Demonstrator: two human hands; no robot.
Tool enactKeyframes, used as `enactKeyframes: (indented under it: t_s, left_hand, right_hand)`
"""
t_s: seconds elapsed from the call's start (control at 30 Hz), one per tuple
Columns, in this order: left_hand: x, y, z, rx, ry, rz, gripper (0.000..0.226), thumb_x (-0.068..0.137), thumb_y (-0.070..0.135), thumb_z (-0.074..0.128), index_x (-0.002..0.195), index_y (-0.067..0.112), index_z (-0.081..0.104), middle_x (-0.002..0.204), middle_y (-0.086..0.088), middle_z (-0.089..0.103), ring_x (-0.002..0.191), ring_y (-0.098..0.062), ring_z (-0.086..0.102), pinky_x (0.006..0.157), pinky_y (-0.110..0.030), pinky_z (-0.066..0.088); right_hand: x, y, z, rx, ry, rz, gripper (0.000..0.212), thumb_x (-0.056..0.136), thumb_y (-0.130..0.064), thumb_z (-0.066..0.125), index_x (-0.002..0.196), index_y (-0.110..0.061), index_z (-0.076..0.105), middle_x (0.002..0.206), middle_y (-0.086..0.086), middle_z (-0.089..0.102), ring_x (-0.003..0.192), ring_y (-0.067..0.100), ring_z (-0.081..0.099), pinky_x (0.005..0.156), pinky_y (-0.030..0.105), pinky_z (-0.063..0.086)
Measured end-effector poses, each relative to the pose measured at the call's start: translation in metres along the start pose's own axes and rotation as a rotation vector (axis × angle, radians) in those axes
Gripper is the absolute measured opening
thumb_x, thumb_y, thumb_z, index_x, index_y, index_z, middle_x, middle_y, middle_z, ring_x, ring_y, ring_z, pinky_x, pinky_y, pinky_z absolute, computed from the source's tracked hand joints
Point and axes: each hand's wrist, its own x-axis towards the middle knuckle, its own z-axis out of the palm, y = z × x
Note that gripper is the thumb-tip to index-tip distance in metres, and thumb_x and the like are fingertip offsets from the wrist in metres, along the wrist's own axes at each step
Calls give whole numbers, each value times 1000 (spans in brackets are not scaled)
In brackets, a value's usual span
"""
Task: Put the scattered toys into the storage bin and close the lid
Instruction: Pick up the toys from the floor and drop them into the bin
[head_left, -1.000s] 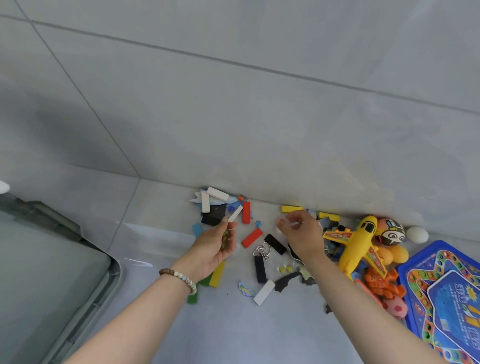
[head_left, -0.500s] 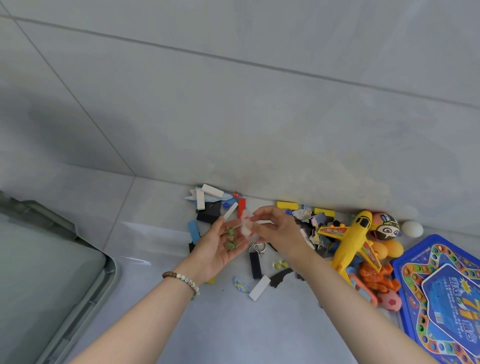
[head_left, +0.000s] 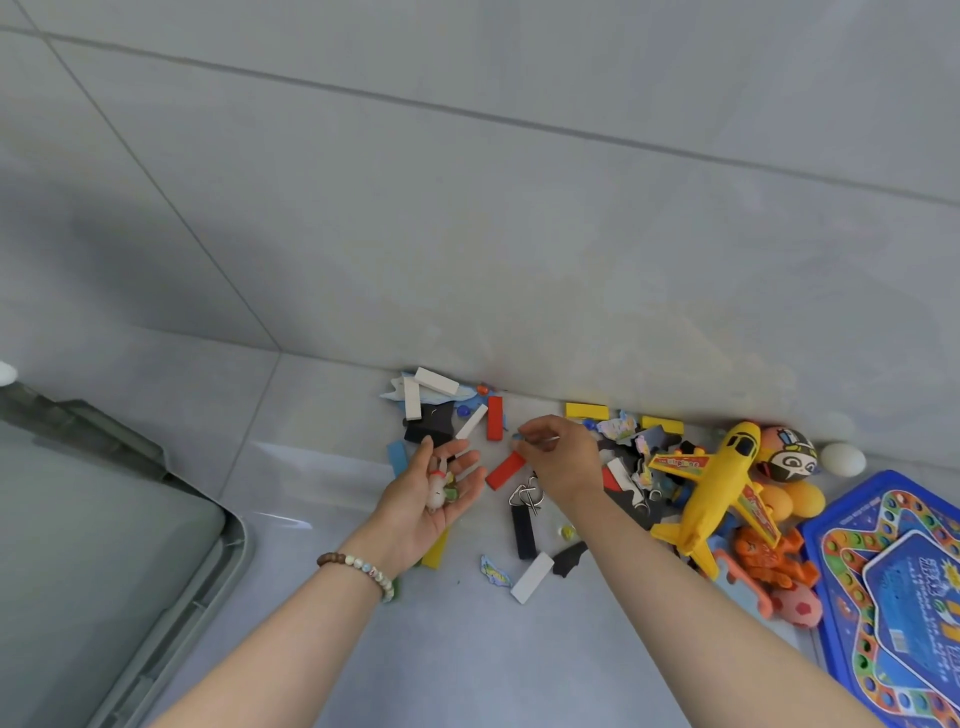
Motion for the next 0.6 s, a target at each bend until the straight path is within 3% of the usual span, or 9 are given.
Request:
enactKeyframes:
  t_s: [0.2,0.3,0.37,0.47,0.6]
  left_hand:
    - [-3,7,-5,-47,-33,-12,40,101,35,36,99,5,62,98,-13,67,89,-28,64,67,-34,59]
    - [-2,11,-9,-34,-47,-9,39,101,35,36,101,5,62,101,-13,67,92,-27,65,66,-33,60]
    - [-2,13,-12,-27,-47,-6,39,100,35,37,101,6,62,103,-13,67,93,-27,65,65,-32,60]
    - [-3,18,-14,-29,-33,23,38,100,35,40,98,7,65,98,-12,65,89,-24,65,64,-29,60]
    - [0,25,-17,-10,22,69,28,98,30,46,93,7,63,89,-8,65,78,-19,64,60,-23,59]
  right_hand:
    - [0,-4,-2,-207,-26,11,8,83,-21,68,91,-17,67,79,-5,62,75,11,58,72,26,51]
    - [-8,-20,2,33,-51,-6,7,82,-19,71,87,-15,70,78,-4,63,70,9,55,66,16,45]
    - [-21,-38,6,239,-182,-70,3,82,-19,72,84,-17,72,76,-7,65,67,7,53,59,13,43]
    - [-36,-53,14,160,-360,-231,7,81,-19,73,83,-25,70,72,-18,59,65,-4,50,58,11,41]
    - [-18,-54,18,217,-136,-202,11,80,-16,74,89,-16,69,83,-11,61,66,-1,51,59,12,45]
